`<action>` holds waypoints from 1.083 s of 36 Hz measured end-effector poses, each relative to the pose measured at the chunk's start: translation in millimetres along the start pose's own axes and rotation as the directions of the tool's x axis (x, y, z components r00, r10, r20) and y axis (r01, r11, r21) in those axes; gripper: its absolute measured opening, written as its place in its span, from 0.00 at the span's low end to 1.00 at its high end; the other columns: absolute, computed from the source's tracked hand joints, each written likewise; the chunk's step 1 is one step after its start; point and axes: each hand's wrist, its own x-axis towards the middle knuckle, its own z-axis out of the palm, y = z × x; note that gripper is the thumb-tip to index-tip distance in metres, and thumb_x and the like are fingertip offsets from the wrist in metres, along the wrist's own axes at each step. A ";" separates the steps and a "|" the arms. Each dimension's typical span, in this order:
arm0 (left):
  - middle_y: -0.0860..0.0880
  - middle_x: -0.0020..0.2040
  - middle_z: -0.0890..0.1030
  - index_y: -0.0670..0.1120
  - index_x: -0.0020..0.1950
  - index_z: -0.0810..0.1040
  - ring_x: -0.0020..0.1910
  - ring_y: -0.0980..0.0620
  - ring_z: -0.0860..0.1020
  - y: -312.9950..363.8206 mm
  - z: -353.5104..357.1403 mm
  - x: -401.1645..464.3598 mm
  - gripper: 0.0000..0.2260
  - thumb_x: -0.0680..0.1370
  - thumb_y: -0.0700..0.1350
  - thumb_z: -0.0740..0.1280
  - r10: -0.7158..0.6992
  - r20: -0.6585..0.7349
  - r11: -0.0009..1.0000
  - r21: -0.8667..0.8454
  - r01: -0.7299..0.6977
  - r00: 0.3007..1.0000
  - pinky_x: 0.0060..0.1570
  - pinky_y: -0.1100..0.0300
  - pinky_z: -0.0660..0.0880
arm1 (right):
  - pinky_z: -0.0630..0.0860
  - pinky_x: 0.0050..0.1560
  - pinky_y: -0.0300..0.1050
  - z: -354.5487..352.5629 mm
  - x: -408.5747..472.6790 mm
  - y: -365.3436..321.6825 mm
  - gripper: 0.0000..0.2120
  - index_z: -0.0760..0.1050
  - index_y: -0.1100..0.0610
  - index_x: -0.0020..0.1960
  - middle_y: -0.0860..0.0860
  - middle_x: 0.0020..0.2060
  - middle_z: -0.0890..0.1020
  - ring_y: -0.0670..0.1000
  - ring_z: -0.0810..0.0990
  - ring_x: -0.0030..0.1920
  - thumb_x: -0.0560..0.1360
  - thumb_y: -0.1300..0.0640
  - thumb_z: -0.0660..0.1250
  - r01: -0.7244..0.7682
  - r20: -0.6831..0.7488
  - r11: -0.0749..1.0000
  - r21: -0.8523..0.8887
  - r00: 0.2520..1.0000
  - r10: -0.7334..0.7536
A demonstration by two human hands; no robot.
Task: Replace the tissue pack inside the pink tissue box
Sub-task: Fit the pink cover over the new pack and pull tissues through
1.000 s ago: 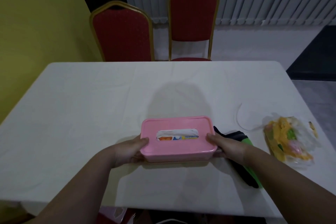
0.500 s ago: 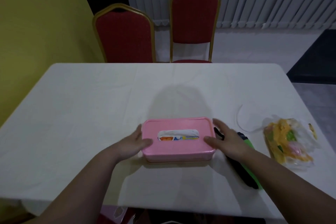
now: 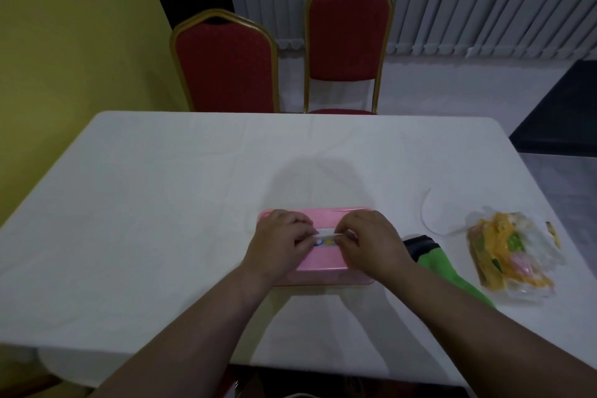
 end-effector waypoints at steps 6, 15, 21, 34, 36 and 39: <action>0.53 0.42 0.82 0.49 0.42 0.80 0.42 0.50 0.77 1.8 2.1 -2.8 0.13 0.74 0.52 0.58 0.005 0.039 0.999 0.045 -0.007 0.999 0.47 0.57 0.70 | 0.71 0.38 0.47 3.2 -4.4 1.5 0.02 0.79 0.57 0.38 0.53 0.33 0.82 0.58 0.78 0.35 0.68 0.61 0.72 0.057 -0.007 0.998 -0.033 0.998 -0.058; 0.49 0.39 0.79 0.47 0.44 0.78 0.37 0.48 0.75 6.0 4.8 -9.7 0.11 0.75 0.48 0.57 0.044 0.006 0.997 0.064 -0.045 0.999 0.39 0.58 0.70 | 0.61 0.37 0.44 14.1 -12.7 9.0 0.04 0.74 0.57 0.37 0.52 0.31 0.77 0.56 0.74 0.33 0.66 0.61 0.70 0.172 -0.078 0.984 -0.052 0.981 -0.175; 0.49 0.39 0.78 0.45 0.43 0.77 0.38 0.48 0.74 4.8 3.7 -11.7 0.10 0.75 0.48 0.59 0.068 -0.017 0.998 -0.018 -0.068 0.998 0.41 0.59 0.68 | 0.64 0.35 0.40 13.3 -14.9 7.3 0.02 0.75 0.57 0.38 0.52 0.32 0.76 0.54 0.74 0.34 0.68 0.60 0.68 0.167 -0.085 0.986 -0.012 0.982 -0.168; 0.48 0.35 0.79 0.44 0.40 0.79 0.33 0.47 0.74 0.6 5.4 -19.7 0.05 0.73 0.43 0.66 0.191 -0.127 0.980 -0.028 -0.196 0.973 0.35 0.56 0.70 | 0.58 0.41 0.35 2.6 -22.2 5.5 0.07 0.75 0.60 0.38 0.53 0.32 0.76 0.50 0.66 0.39 0.72 0.57 0.64 0.212 -0.023 0.971 0.109 0.977 -0.211; 0.49 0.35 0.79 0.44 0.39 0.80 0.33 0.48 0.74 3.5 3.2 -19.3 0.04 0.72 0.43 0.67 0.157 -0.100 0.986 -0.045 -0.162 0.983 0.36 0.59 0.69 | 0.60 0.43 0.34 2.5 -22.3 5.3 0.08 0.76 0.59 0.40 0.52 0.35 0.77 0.49 0.67 0.41 0.71 0.54 0.64 0.173 0.004 0.977 0.123 0.985 -0.174; 0.50 0.39 0.80 0.45 0.42 0.81 0.39 0.51 0.74 7.5 -0.2 -17.7 0.07 0.70 0.46 0.65 0.046 -0.057 0.994 -0.094 -0.052 0.997 0.43 0.64 0.67 | 0.65 0.52 0.34 -0.5 -19.2 1.9 0.17 0.78 0.59 0.49 0.54 0.45 0.79 0.52 0.74 0.49 0.69 0.49 0.63 0.051 0.022 0.989 0.139 0.998 -0.055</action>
